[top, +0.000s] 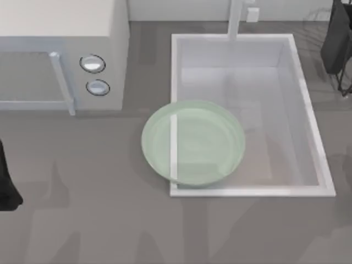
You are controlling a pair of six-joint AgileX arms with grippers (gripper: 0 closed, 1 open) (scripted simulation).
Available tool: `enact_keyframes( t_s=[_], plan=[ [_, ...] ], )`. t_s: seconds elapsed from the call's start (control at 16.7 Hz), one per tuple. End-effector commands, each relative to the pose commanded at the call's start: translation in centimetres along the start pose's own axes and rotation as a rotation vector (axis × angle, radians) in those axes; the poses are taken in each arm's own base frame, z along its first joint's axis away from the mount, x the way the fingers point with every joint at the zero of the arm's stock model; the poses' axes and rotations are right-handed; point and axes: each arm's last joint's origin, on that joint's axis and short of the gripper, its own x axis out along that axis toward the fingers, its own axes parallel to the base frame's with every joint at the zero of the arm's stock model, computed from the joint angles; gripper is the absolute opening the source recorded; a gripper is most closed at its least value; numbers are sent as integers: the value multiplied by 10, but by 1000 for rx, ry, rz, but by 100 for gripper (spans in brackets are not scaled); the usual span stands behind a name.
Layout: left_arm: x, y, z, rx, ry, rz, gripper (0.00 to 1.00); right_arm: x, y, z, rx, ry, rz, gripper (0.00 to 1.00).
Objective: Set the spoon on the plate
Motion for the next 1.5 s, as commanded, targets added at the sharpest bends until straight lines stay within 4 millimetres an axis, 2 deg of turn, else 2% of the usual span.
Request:
enact_keyframes(
  t_s=[0.48,0.96,1.02,1.2,1.5],
  plan=[
    [0,0,0,0,0,0,100,0,0,0,0,0,0,2],
    [0,0,0,0,0,0,100,0,0,0,0,0,0,0],
    [0,0,0,0,0,0,100,-22,0,1,-2,-38,0,0],
    [0,0,0,0,0,0,100,-33,0,5,0,-50,0,0],
    [0,0,0,0,0,0,100,-84,0,4,-1,-13,-1,0]
  ],
)
